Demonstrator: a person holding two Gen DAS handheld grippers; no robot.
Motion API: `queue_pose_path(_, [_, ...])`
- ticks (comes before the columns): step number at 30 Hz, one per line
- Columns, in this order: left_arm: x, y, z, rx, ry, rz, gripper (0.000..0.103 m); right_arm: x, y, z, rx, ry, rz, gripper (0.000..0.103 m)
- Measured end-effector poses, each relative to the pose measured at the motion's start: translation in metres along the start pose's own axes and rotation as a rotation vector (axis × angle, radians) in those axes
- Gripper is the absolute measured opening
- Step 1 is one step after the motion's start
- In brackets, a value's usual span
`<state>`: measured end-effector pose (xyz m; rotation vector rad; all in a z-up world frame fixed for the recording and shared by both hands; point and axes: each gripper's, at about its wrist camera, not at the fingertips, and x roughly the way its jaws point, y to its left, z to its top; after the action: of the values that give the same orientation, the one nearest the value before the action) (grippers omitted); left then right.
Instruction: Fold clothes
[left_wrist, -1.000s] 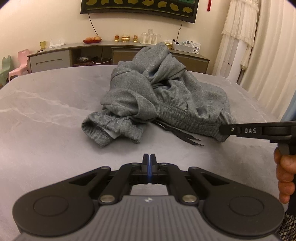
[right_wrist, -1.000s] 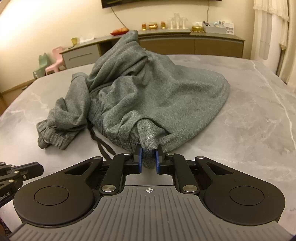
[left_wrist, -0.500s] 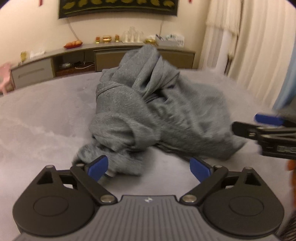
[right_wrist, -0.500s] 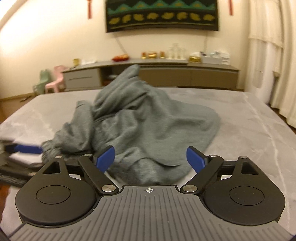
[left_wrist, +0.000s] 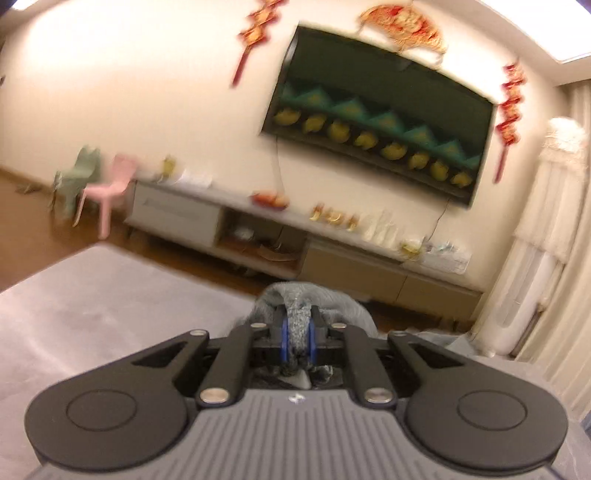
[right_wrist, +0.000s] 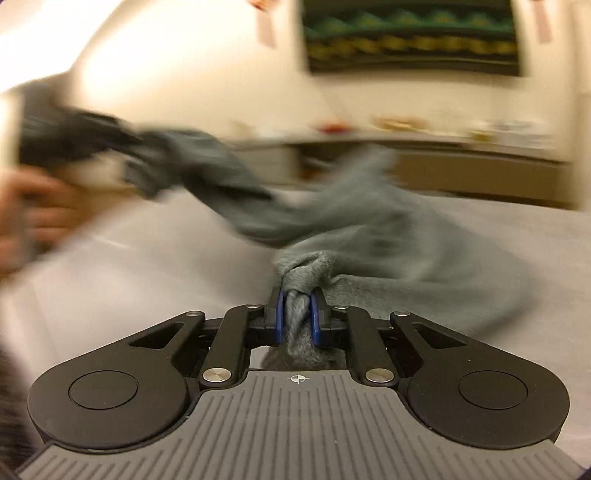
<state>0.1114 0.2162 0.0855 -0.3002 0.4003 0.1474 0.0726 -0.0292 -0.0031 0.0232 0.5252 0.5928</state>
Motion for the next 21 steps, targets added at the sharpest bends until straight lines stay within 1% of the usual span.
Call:
queue_pose_path(1, [0.012, 0.006, -0.009, -0.007, 0.093, 0.008, 0.016, 0.005, 0.005, -0.004, 0.005, 0.027, 0.063, 0.013])
queue_pose_path(2, [0.023, 0.009, -0.020, -0.024, 0.181, 0.004, 0.023, 0.009, 0.010, -0.007, 0.010, 0.055, 0.127, 0.016])
queue_pose_path(3, [0.030, 0.008, -0.030, -0.035, 0.257, -0.033, 0.030, 0.013, 0.015, -0.011, 0.013, 0.078, 0.183, 0.029])
queue_pose_path(4, [0.030, 0.001, -0.040, -0.048, 0.297, -0.078, 0.031, 0.009, 0.017, -0.008, -0.005, 0.065, 0.168, 0.042])
queue_pose_path(5, [0.030, -0.005, -0.049, -0.061, 0.338, -0.123, 0.036, 0.005, 0.018, -0.006, -0.022, 0.053, 0.153, 0.044])
queue_pose_path(6, [0.030, -0.014, -0.057, -0.065, 0.373, -0.169, 0.047, 0.001, 0.019, -0.003, -0.038, 0.037, 0.137, 0.051])
queue_pose_path(7, [0.028, -0.030, -0.065, -0.025, 0.382, -0.215, 0.053, -0.007, 0.012, 0.007, -0.036, -0.002, 0.105, 0.065])
queue_pose_path(8, [0.026, -0.046, -0.072, 0.019, 0.384, -0.251, 0.065, -0.015, 0.005, 0.018, -0.033, -0.042, 0.073, 0.073])
queue_pose_path(9, [0.024, -0.062, -0.079, 0.066, 0.388, -0.285, 0.075, -0.022, -0.002, 0.029, -0.029, -0.079, 0.039, 0.088])
queue_pose_path(10, [0.025, -0.078, -0.090, 0.116, 0.399, -0.305, 0.077, -0.022, -0.011, 0.039, -0.015, -0.087, -0.022, 0.093])
queue_pose_path(11, [0.030, -0.088, -0.100, 0.151, 0.408, -0.301, 0.078, -0.014, -0.024, 0.049, -0.005, -0.072, -0.096, 0.093])
queue_pose_path(13, [0.040, -0.105, -0.118, 0.215, 0.423, -0.288, 0.078, 0.014, -0.053, 0.062, 0.008, 0.003, -0.238, 0.093])
queue_pose_path(14, [0.044, -0.107, -0.126, 0.223, 0.411, -0.257, 0.077, 0.032, -0.066, 0.062, 0.004, 0.049, -0.284, 0.092])
queue_pose_path(15, [0.051, -0.107, -0.135, 0.228, 0.402, -0.232, 0.074, 0.050, -0.080, 0.062, 0.000, 0.096, -0.330, 0.089])
queue_pose_path(16, [0.055, -0.105, -0.142, 0.237, 0.401, -0.229, 0.066, 0.068, -0.094, 0.062, -0.002, 0.144, -0.372, 0.078])
queue_pose_path(17, [0.058, -0.103, -0.146, 0.256, 0.386, -0.233, 0.046, 0.079, -0.105, 0.054, 0.024, 0.203, -0.373, 0.067])
queue_pose_path(18, [0.060, -0.101, -0.149, 0.264, 0.375, -0.232, 0.036, 0.090, -0.116, 0.046, 0.049, 0.261, -0.373, 0.023])
queue_pose_path(19, [0.057, -0.093, -0.142, 0.223, 0.381, -0.208, 0.026, 0.099, -0.126, 0.039, 0.075, 0.314, -0.369, 0.001])
queue_pose_path(20, [0.054, -0.084, -0.134, 0.183, 0.387, -0.183, 0.017, 0.092, -0.122, 0.034, 0.096, 0.321, -0.321, 0.001])
queue_pose_path(21, [0.051, -0.076, -0.127, 0.143, 0.392, -0.159, 0.016, 0.085, -0.118, 0.029, 0.117, 0.327, -0.273, 0.000])
